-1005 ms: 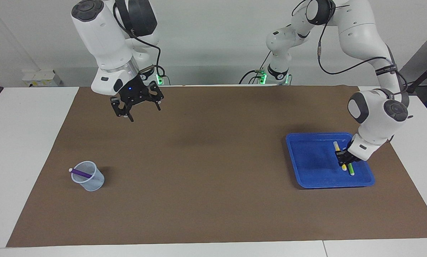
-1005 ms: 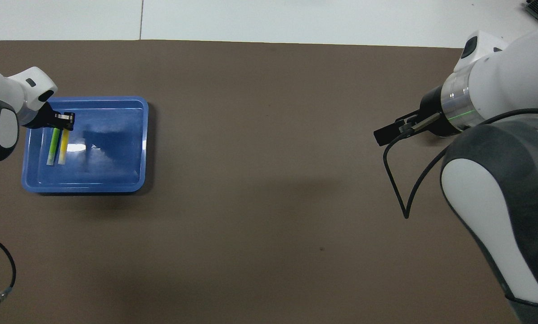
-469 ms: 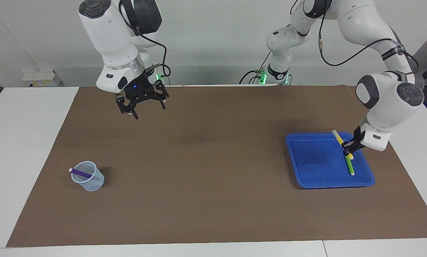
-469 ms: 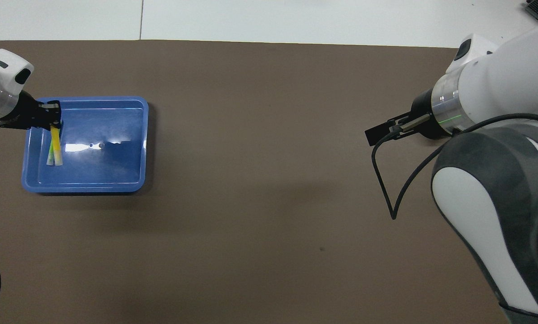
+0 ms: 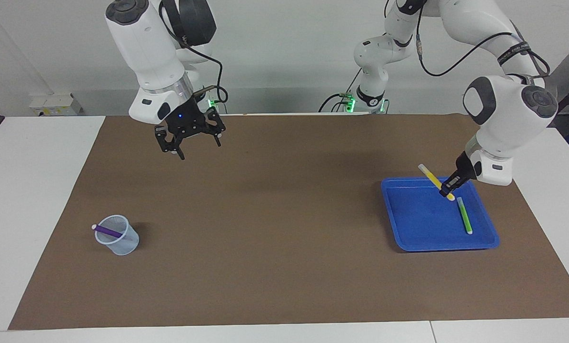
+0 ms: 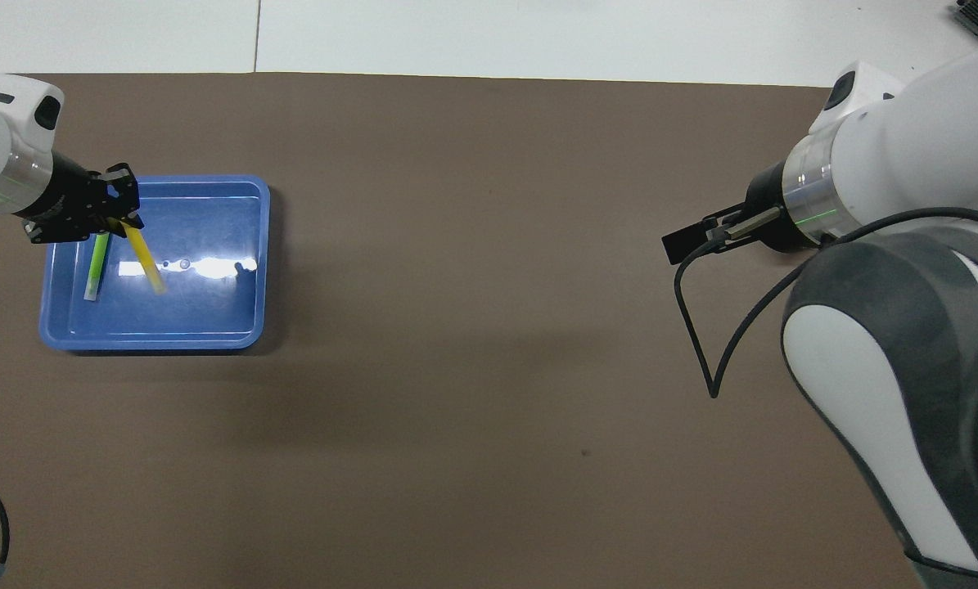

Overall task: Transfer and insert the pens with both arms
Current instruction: 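Lift the yellow pen with the left gripper while the right gripper withdraws, then bring the yellow pen toward the right gripper with the left gripper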

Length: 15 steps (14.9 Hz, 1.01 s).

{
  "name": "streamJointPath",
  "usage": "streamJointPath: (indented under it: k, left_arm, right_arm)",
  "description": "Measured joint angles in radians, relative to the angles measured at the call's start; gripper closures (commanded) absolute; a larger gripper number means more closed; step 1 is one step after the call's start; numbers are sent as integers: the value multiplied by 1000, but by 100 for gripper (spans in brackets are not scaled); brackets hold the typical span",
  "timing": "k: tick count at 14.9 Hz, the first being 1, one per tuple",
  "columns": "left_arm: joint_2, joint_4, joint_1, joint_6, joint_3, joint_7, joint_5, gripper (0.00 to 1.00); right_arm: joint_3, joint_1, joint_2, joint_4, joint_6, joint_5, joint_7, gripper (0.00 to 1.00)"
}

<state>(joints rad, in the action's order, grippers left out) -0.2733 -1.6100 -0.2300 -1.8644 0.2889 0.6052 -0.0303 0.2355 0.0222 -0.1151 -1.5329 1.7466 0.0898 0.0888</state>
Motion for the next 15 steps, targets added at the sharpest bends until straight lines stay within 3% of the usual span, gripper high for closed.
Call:
streamJointPath:
  k: [11,15]
  left_arm:
    - [82,1,190,3,3,767,101,100]
    - [136,1,281,0,4,1027,102,100]
  right_arm:
    - [5,-13,1,-18,34,98,20,4]
    - [6,-13,37,-121,161,98,349,9]
